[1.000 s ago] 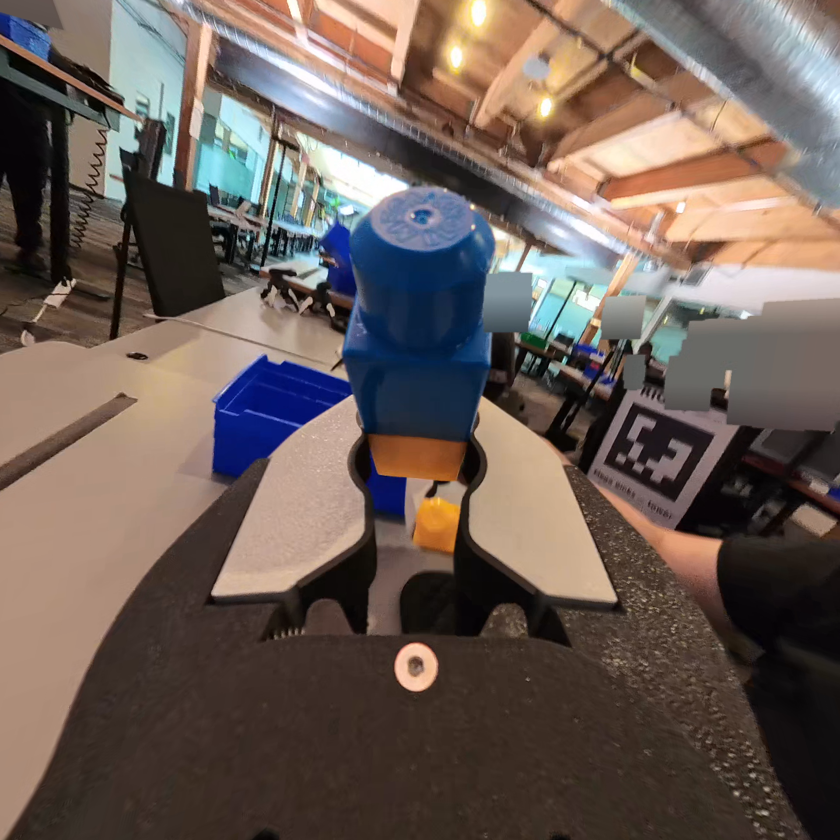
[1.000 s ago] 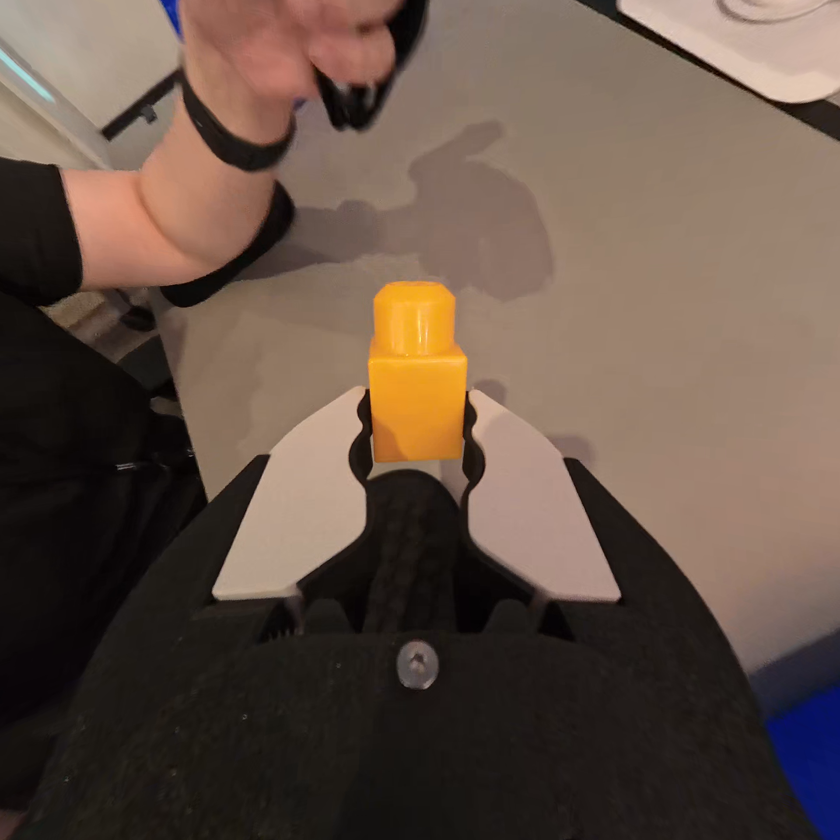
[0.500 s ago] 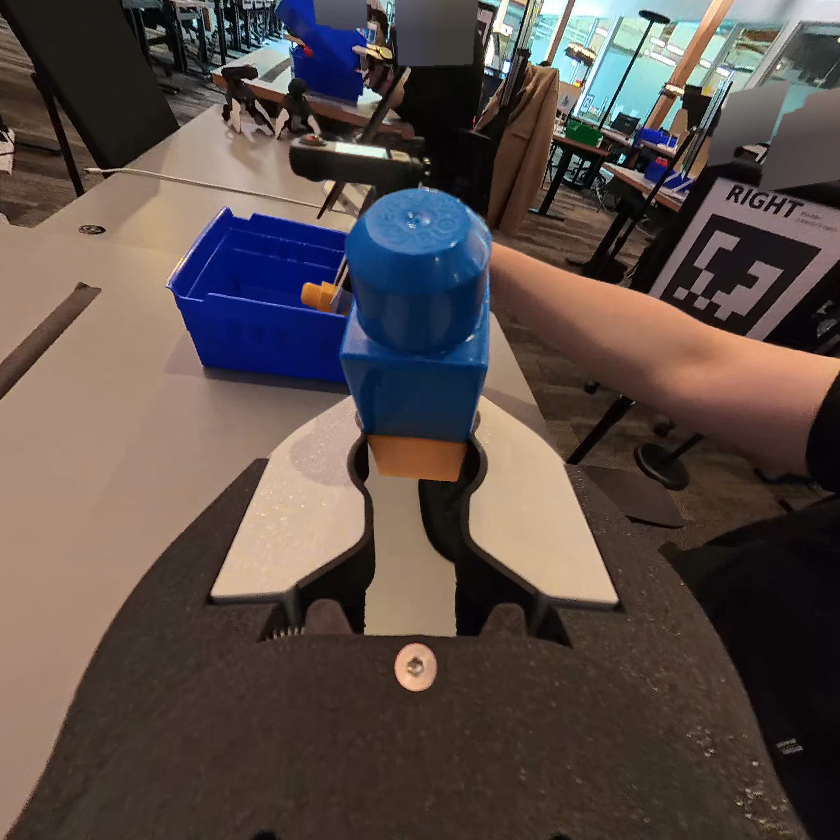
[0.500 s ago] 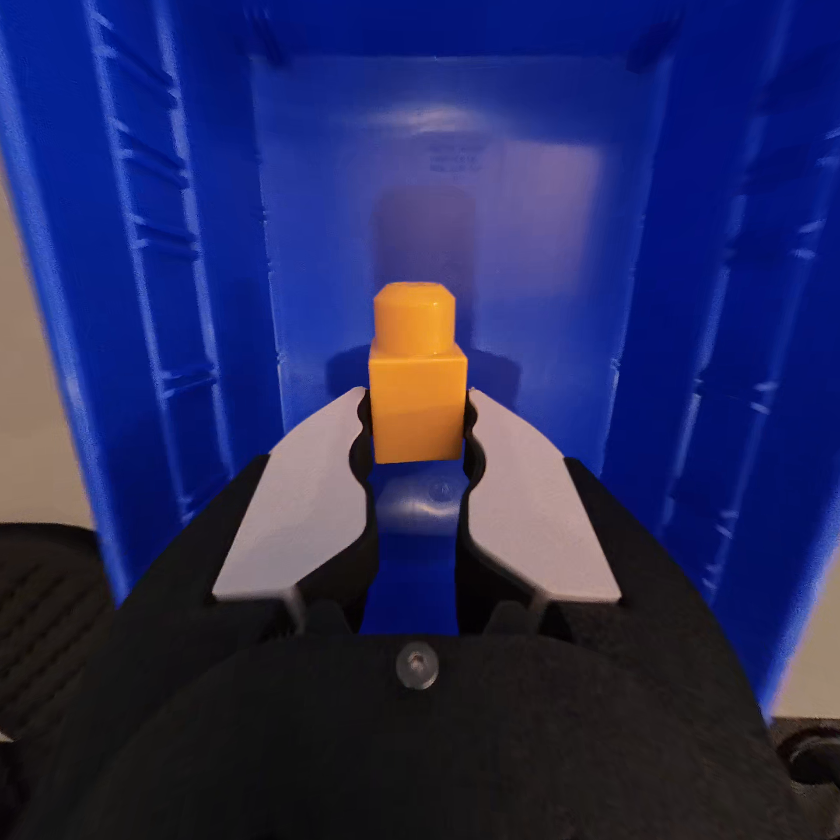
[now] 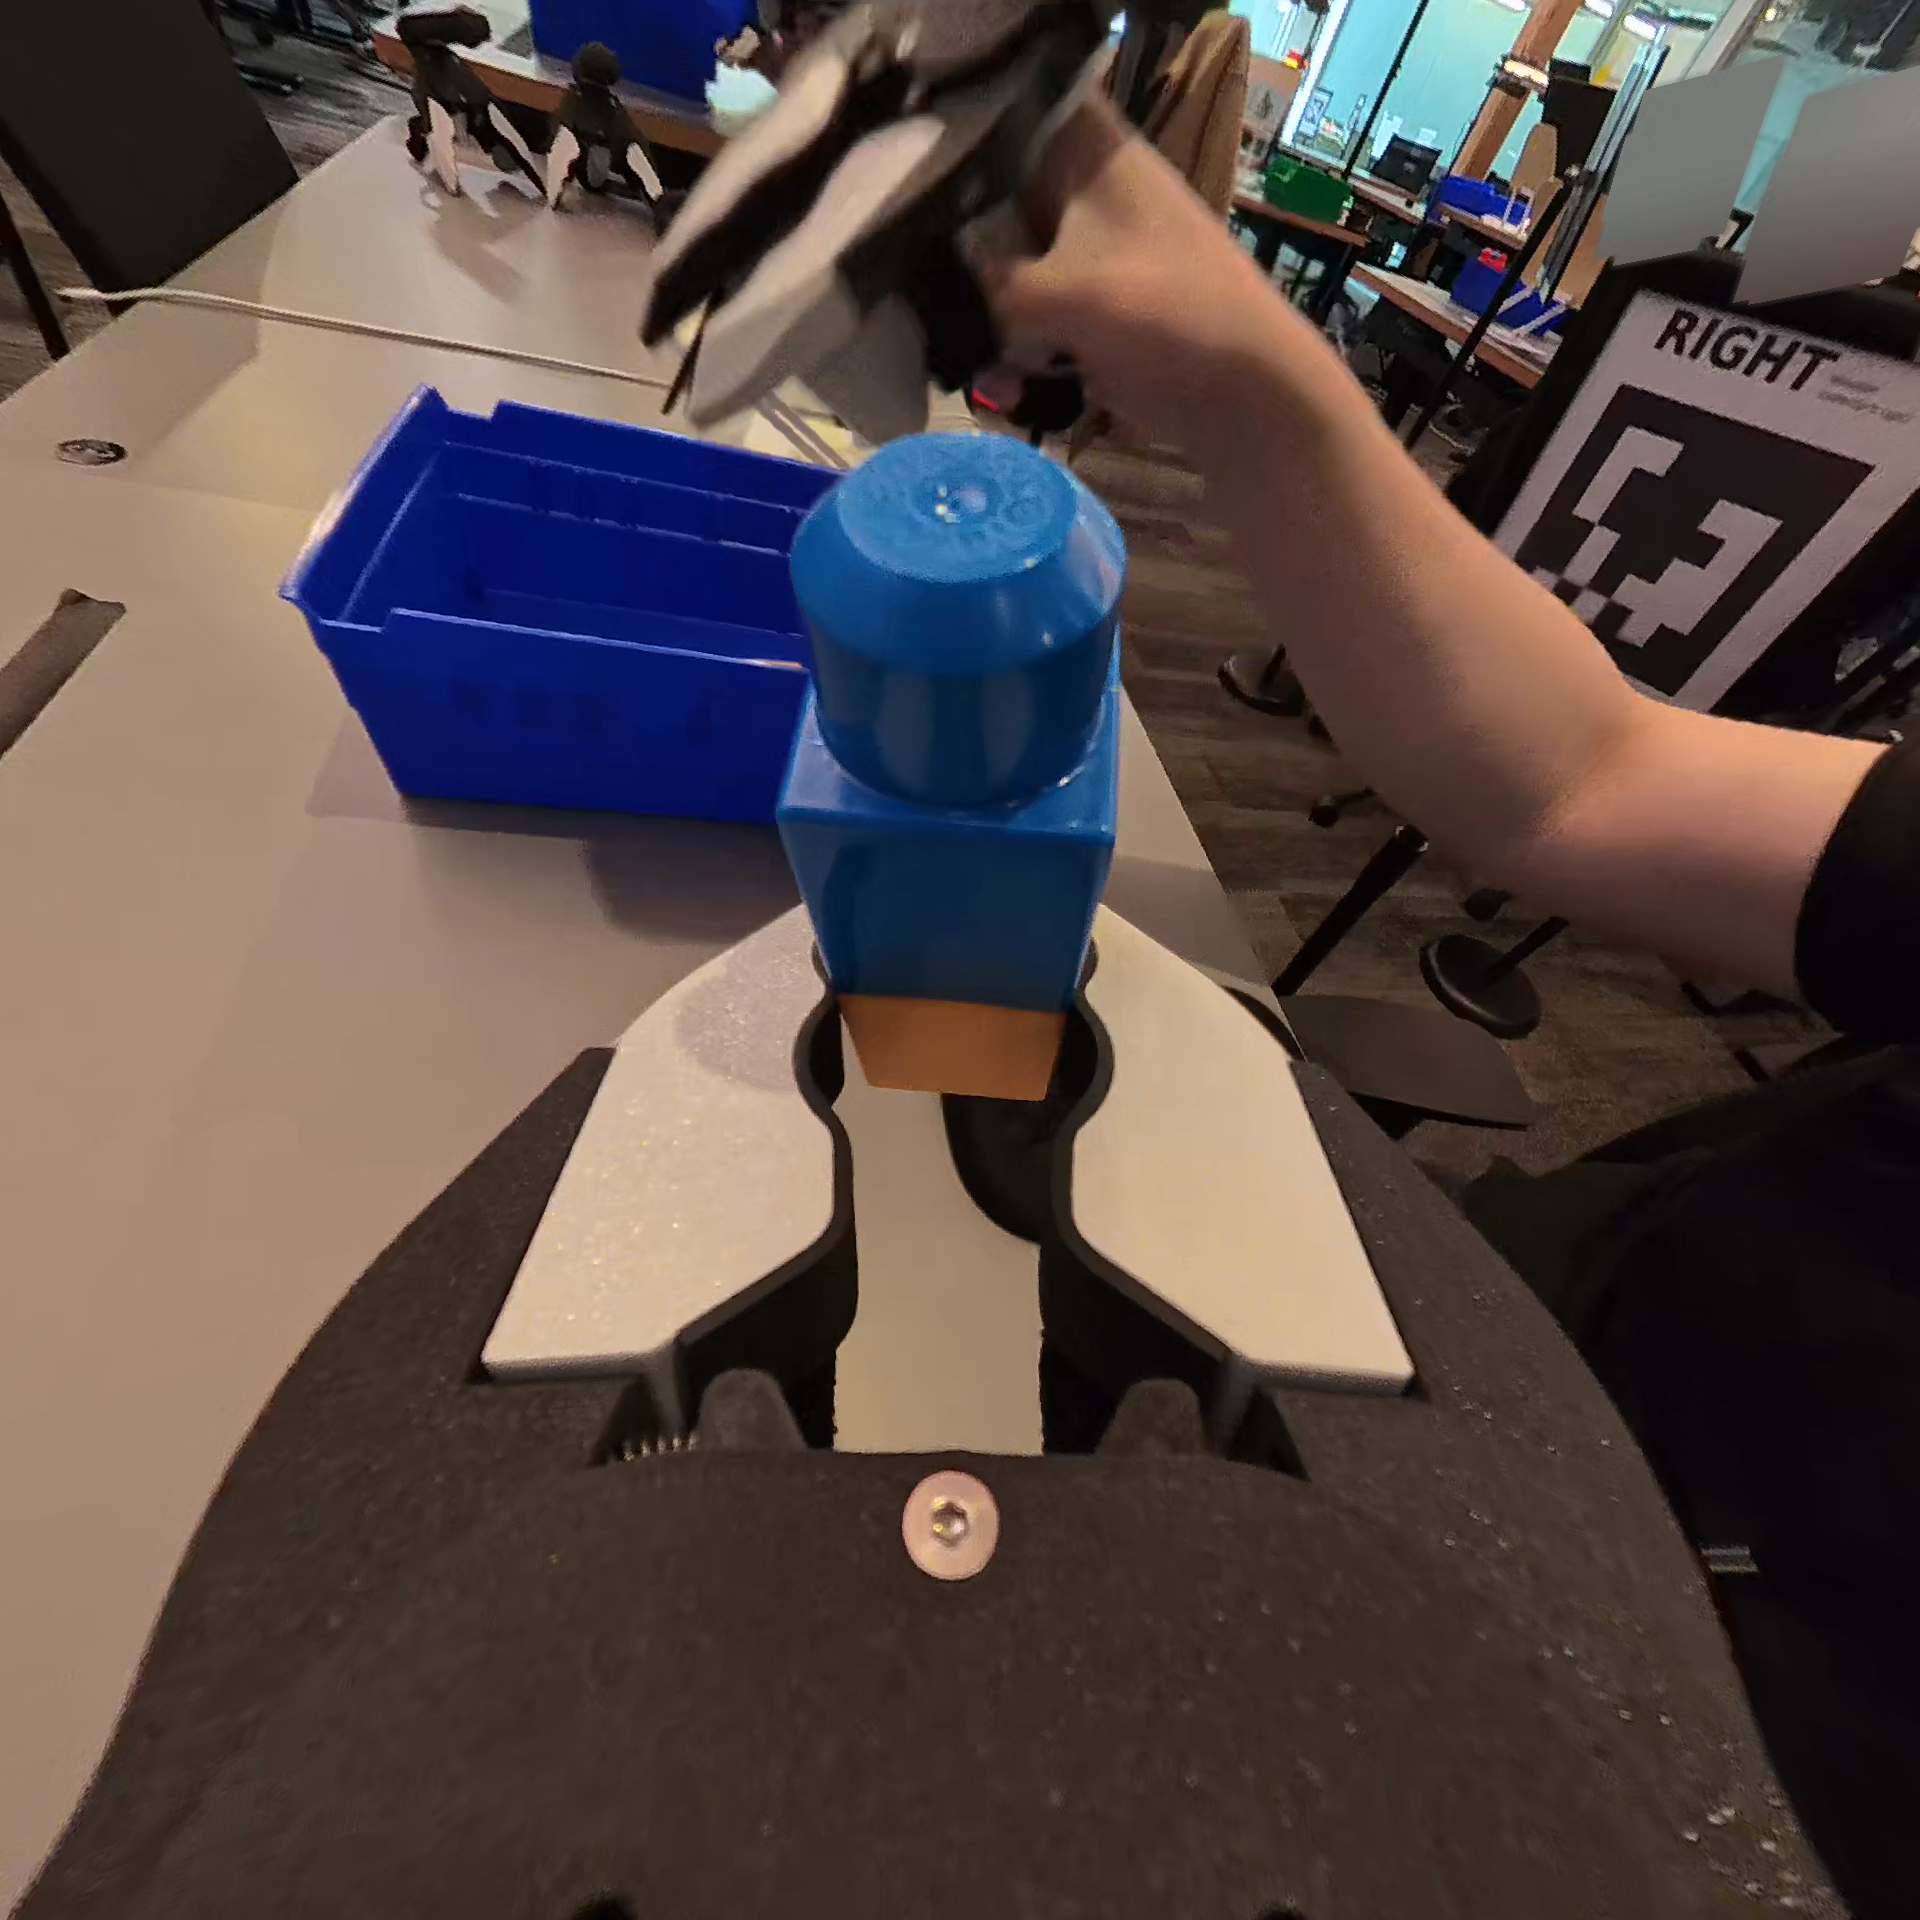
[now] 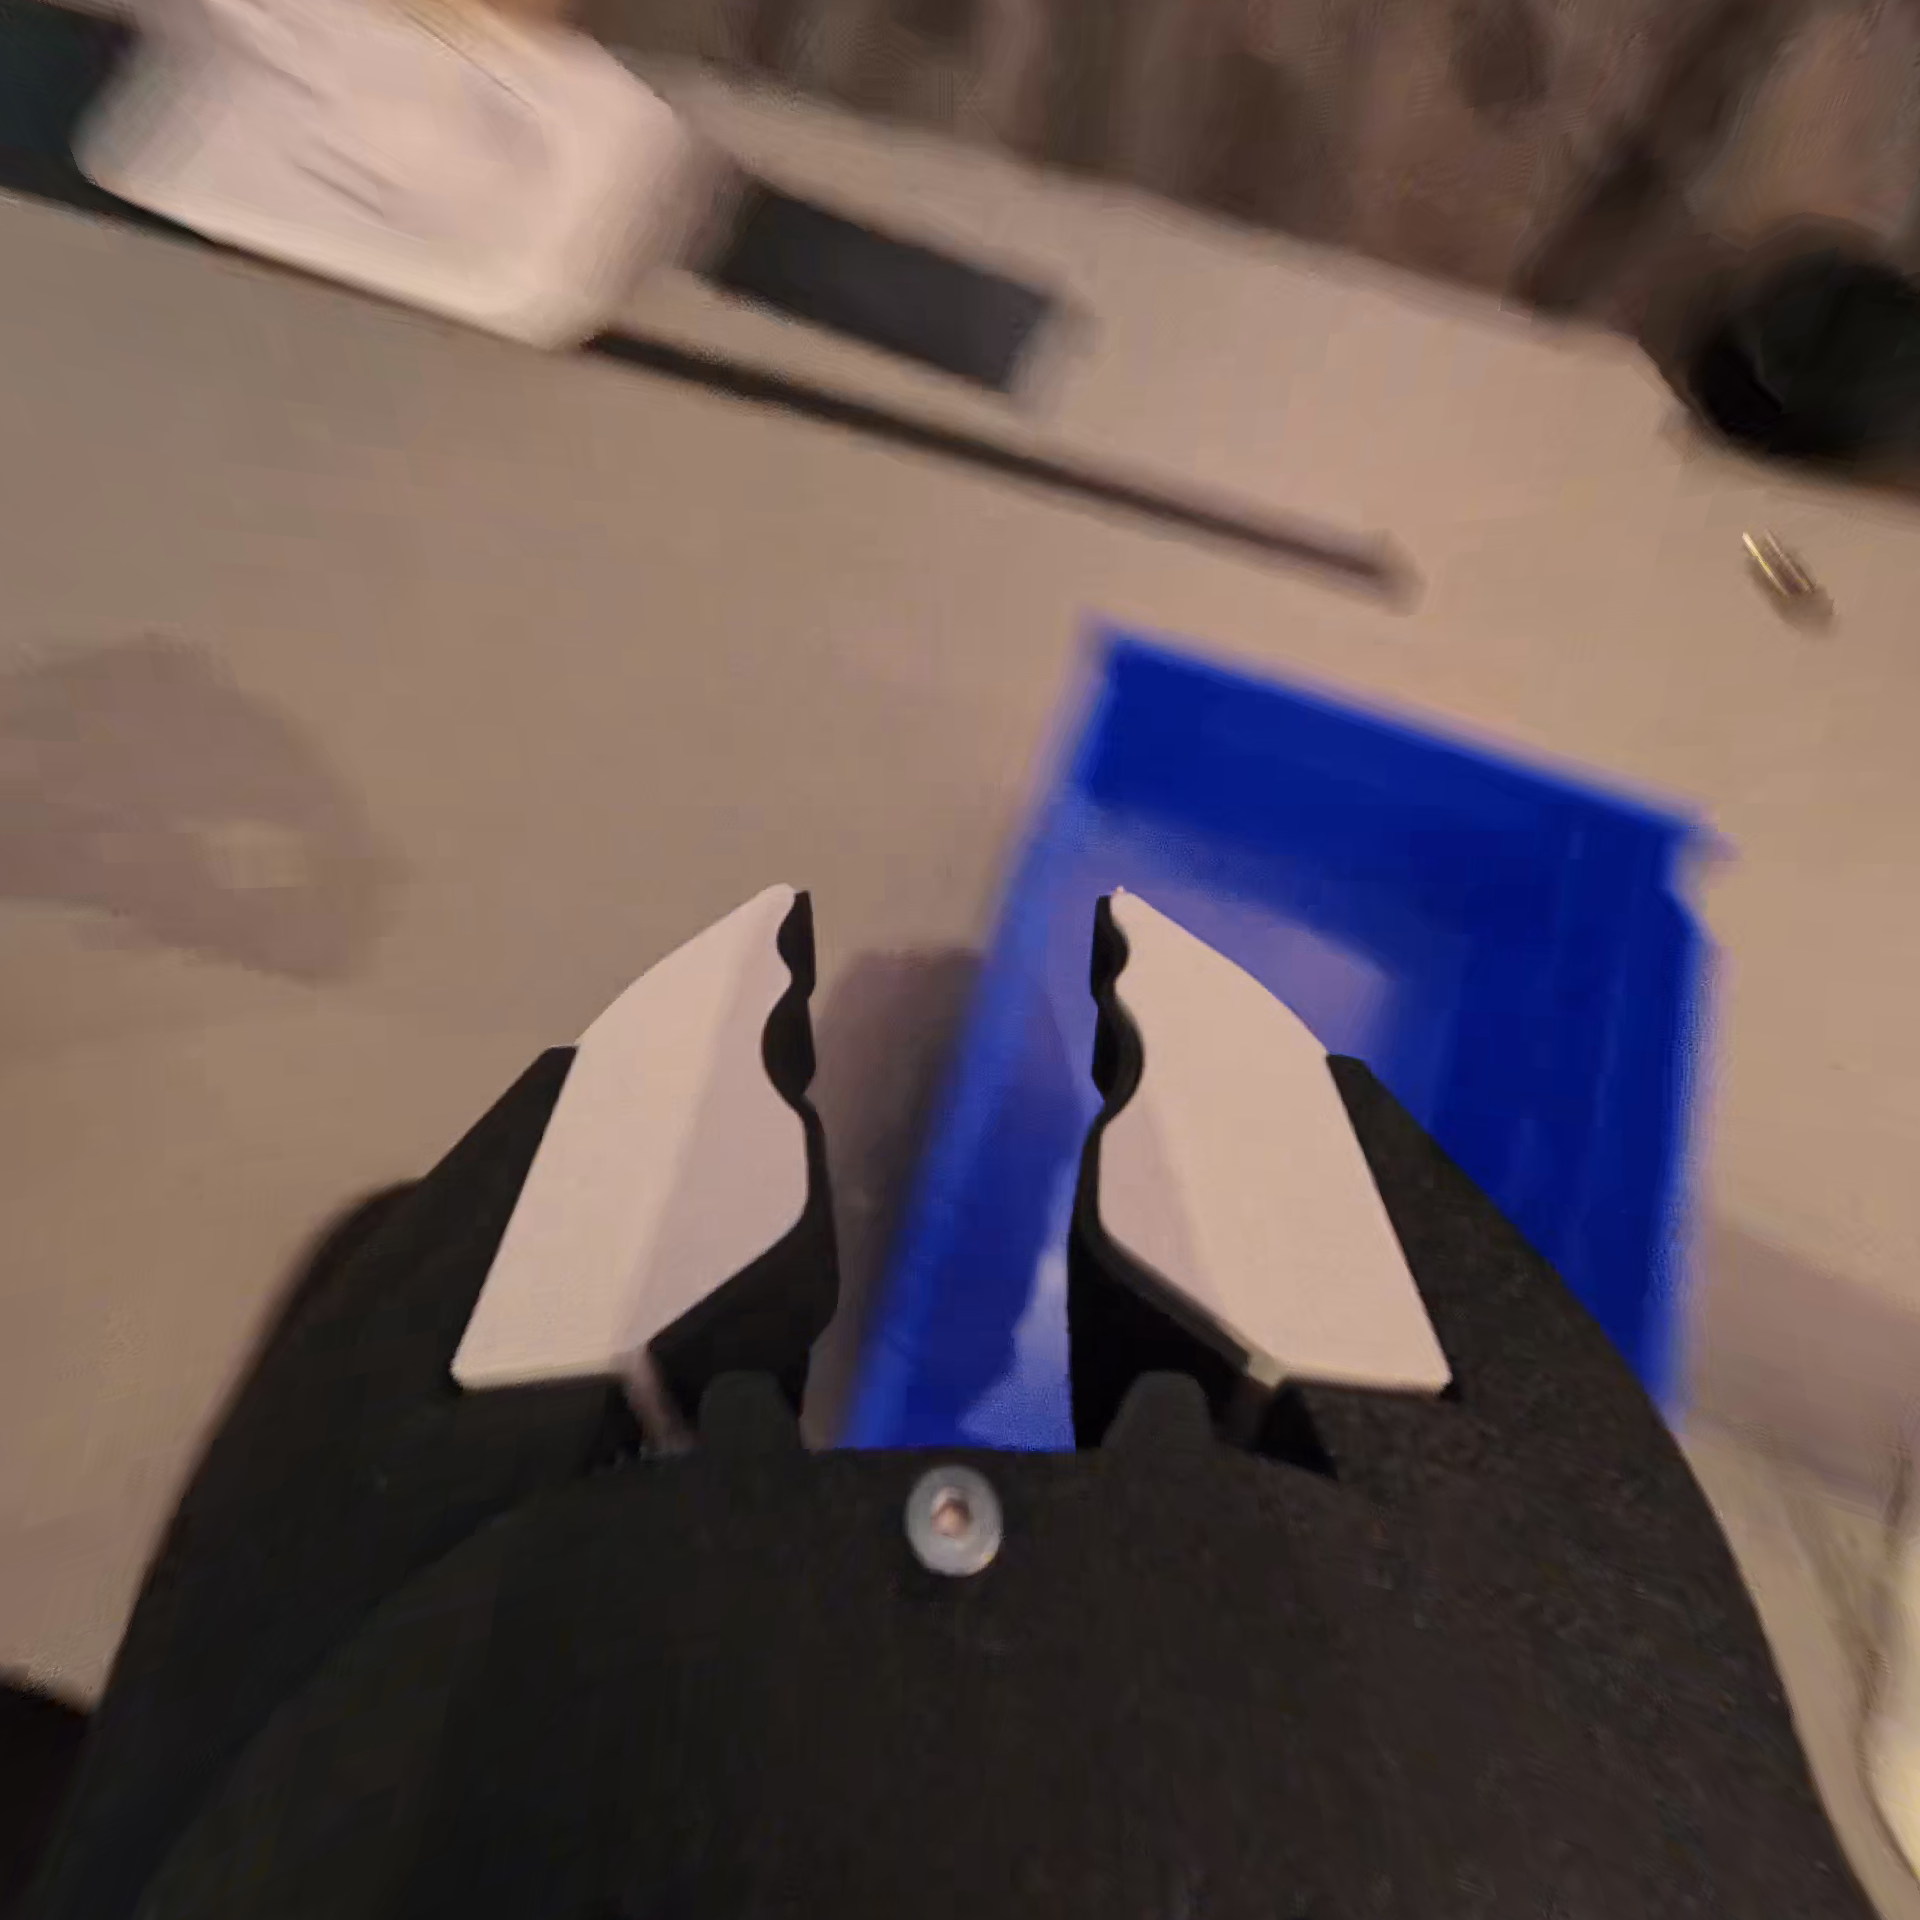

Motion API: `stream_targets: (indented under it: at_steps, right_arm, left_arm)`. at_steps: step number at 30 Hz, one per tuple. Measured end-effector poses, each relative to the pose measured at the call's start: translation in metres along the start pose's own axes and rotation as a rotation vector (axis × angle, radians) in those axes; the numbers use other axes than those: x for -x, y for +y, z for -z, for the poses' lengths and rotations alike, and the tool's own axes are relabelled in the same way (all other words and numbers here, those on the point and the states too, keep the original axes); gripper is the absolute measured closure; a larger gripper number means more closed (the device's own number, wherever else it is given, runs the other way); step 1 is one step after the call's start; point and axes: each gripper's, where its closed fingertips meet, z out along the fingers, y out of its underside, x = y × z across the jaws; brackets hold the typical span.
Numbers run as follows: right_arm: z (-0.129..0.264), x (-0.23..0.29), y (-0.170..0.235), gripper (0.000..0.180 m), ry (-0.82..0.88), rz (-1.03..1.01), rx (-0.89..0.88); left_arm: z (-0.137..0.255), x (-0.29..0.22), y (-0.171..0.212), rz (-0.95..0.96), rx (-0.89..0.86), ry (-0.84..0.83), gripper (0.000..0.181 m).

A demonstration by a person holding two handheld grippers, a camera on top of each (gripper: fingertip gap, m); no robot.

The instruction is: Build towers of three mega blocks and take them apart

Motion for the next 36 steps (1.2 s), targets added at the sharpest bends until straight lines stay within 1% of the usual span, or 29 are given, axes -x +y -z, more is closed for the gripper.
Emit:
stream_targets:
  at_steps: [2, 4, 5, 6, 8, 10, 11, 12, 17, 19, 28, 29, 30, 31, 32, 33, 34, 36]
  right_arm:
    - [0.018, 0.089, -0.044, 0.122, -0.309, 0.081, -0.191]
    - [0.029, 0.158, -0.057, 0.120, -0.555, 0.166, -0.238]
    - [0.030, 0.181, -0.058, 0.119, -0.628, 0.204, -0.244]
    - [0.027, 0.197, -0.057, 0.117, -0.667, 0.235, -0.248]
    - [0.012, 0.212, -0.055, 0.115, -0.649, 0.276, -0.244]
    - [0.000, 0.225, -0.045, 0.113, -0.676, 0.300, -0.195]
    - [-0.002, 0.231, -0.041, 0.118, -0.709, 0.306, -0.177]
    - [0.004, 0.241, -0.038, 0.143, -0.790, 0.323, -0.179]
    - [0.005, 0.246, -0.043, 0.144, -0.799, 0.284, -0.207]
    - [0.008, 0.247, -0.046, 0.144, -0.802, 0.275, -0.209]
    - [0.017, 0.258, -0.054, 0.144, -0.817, 0.306, -0.247]
    - [0.021, 0.259, -0.059, 0.144, -0.828, 0.303, -0.283]
    - [0.036, 0.258, -0.074, 0.144, -0.864, 0.258, -0.386]
    - [0.058, 0.252, -0.090, 0.144, -0.918, 0.201, -0.476]
    - [0.080, 0.242, -0.103, 0.144, -0.952, 0.161, -0.560]
    - [0.096, 0.231, -0.111, 0.144, -0.952, 0.154, -0.605]
    - [0.103, 0.221, -0.111, 0.144, -0.911, 0.177, -0.591]
    - [0.100, 0.193, -0.106, 0.144, -0.737, 0.220, -0.528]
  left_arm:
    - [-0.005, -0.002, 0.004, 0.003, 0.017, 0.009, 0.142]
    - [-0.008, -0.006, 0.006, 0.013, 0.021, 0.035, 0.142]
    - [-0.008, -0.008, 0.006, 0.022, 0.022, 0.050, 0.142]
    - [-0.009, -0.009, 0.006, 0.028, 0.020, 0.060, 0.142]
    - [-0.008, -0.012, 0.005, 0.036, 0.011, 0.080, 0.142]
    - [-0.008, -0.014, 0.004, 0.036, 0.011, 0.089, 0.142]
    - [-0.008, -0.014, 0.005, 0.035, 0.017, 0.089, 0.142]
    - [-0.007, -0.010, 0.006, 0.035, 0.027, 0.065, 0.143]
    - [-0.003, -0.014, 0.007, 0.031, 0.038, 0.097, 0.143]
    - [-0.002, -0.017, 0.003, 0.047, 0.009, 0.119, 0.143]
    - [0.006, -0.027, -0.002, 0.051, 0.013, 0.166, 0.144]
    - [0.005, -0.030, 0.005, 0.050, 0.057, 0.181, 0.143]
    - [-0.001, -0.028, 0.025, 0.024, 0.175, 0.169, 0.143]
    - [-0.010, -0.023, 0.039, -0.004, 0.245, 0.130, 0.143]
    - [-0.019, -0.023, 0.039, 0.003, 0.225, 0.132, 0.143]
    - [-0.024, -0.030, 0.033, 0.054, 0.178, 0.189, 0.143]
    - [-0.026, -0.037, 0.031, 0.089, 0.162, 0.246, 0.143]
    - [-0.025, -0.033, 0.028, 0.072, 0.136, 0.224, 0.143]
